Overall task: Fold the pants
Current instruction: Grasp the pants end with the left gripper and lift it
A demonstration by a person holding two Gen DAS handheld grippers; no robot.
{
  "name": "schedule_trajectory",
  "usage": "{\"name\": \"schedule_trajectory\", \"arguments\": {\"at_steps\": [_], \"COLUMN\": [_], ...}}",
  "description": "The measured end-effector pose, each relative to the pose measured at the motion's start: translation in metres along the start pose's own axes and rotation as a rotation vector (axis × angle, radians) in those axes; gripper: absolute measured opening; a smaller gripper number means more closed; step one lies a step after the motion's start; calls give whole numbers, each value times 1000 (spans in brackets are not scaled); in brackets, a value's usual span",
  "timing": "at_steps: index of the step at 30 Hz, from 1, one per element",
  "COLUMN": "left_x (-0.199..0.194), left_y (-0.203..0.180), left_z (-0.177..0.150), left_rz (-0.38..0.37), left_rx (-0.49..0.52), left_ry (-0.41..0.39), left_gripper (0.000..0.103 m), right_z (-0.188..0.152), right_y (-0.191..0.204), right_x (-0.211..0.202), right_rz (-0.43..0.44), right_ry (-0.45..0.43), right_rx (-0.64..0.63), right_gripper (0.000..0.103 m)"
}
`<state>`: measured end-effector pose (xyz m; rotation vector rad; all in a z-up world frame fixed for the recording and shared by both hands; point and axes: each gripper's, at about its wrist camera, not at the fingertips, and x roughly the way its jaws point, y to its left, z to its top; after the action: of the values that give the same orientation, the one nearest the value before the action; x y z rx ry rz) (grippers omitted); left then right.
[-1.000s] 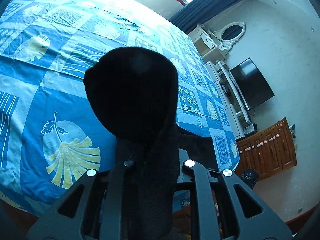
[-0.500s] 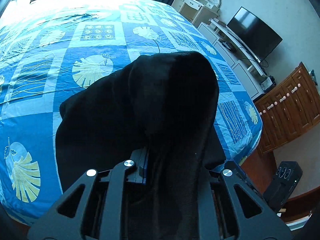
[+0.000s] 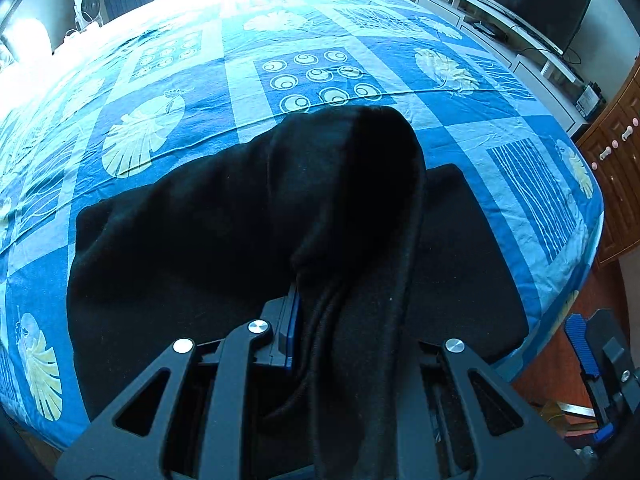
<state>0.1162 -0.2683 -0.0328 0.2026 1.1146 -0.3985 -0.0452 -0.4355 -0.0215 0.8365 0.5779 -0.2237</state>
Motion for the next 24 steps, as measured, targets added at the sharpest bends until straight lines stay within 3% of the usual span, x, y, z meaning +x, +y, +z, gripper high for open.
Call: {"name": "schedule_trajectory", "arguments": {"at_steps": [15,24], "left_x": [16,14], "left_y": [-33,-33], "left_z": [-11,-12], "left_rz": [189,170], "left_rx": [101,98], "left_ry": [-72,-80], "left_gripper": [16,20], "right_z": [2,2], "right_y": [-25,-34], "right_x": [8,13], "right_rz": [-23,-47], "right_ry": [19,27], "right_rx": [70,100], "right_gripper": [74,80]}}
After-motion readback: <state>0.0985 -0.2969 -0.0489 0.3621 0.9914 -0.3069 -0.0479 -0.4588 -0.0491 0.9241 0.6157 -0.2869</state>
